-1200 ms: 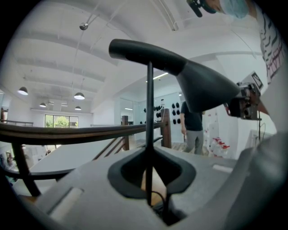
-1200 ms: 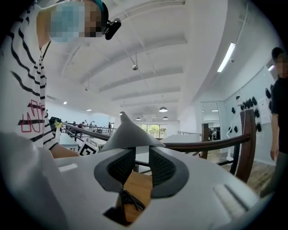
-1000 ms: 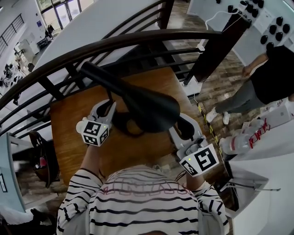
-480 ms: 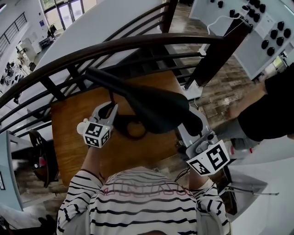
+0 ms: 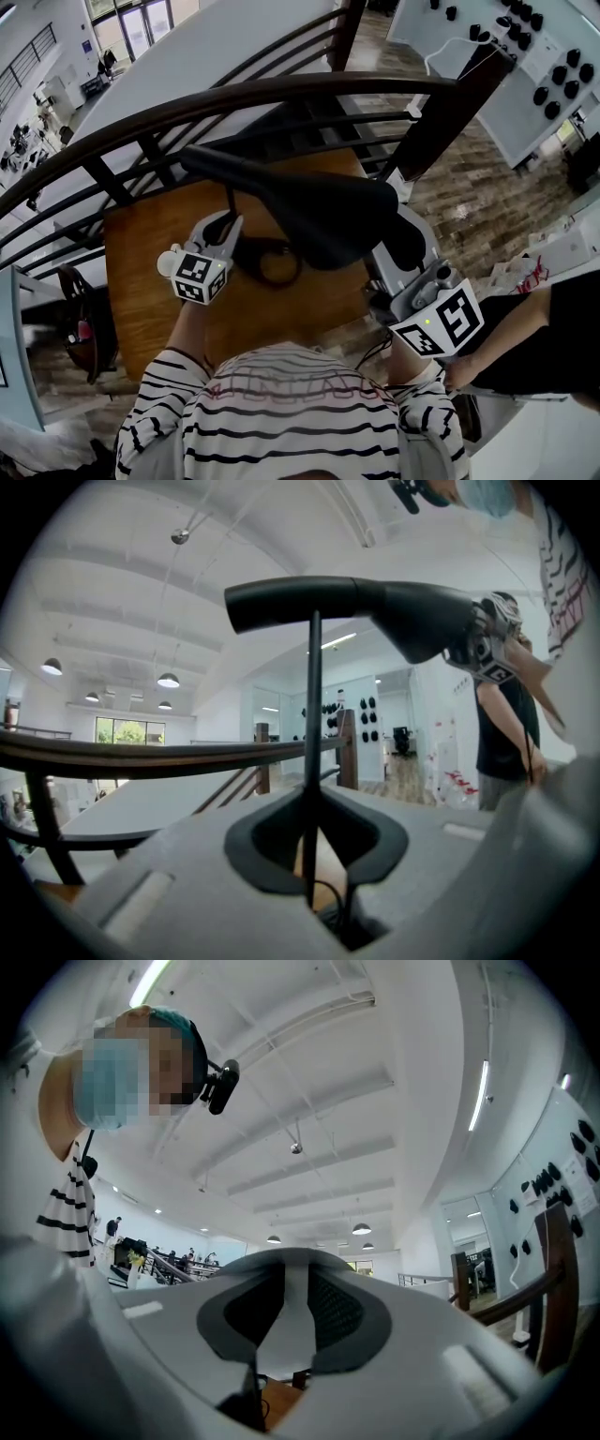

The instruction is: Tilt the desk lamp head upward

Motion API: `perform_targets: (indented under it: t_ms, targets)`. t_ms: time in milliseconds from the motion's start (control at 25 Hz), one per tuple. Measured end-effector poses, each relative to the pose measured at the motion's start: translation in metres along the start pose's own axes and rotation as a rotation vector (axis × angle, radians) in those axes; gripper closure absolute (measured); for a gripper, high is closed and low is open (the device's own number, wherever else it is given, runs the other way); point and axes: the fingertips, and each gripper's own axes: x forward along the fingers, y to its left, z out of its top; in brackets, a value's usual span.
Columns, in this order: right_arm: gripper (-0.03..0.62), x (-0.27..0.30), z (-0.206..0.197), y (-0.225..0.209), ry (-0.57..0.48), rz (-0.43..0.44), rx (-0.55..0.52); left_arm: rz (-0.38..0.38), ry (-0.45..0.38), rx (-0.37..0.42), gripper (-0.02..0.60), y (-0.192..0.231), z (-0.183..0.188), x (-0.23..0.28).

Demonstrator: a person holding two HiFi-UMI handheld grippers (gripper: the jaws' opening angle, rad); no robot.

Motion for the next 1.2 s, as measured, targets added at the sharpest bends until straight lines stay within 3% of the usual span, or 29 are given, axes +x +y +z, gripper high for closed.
perform_targets:
  t_ms: [720,1200]
  targets:
    - [0.513,0.035,0.035,0.009,-0.015,0.035,-0.080,-0.008,0.003,0.002,0.538,0.006,0.001,-0.004]
    - [0.514,0.033,0.037,0.007,-0.043,0.019,-0.065,0.000,-0.002,0.001,0.537,0.005,0.004,-0.004]
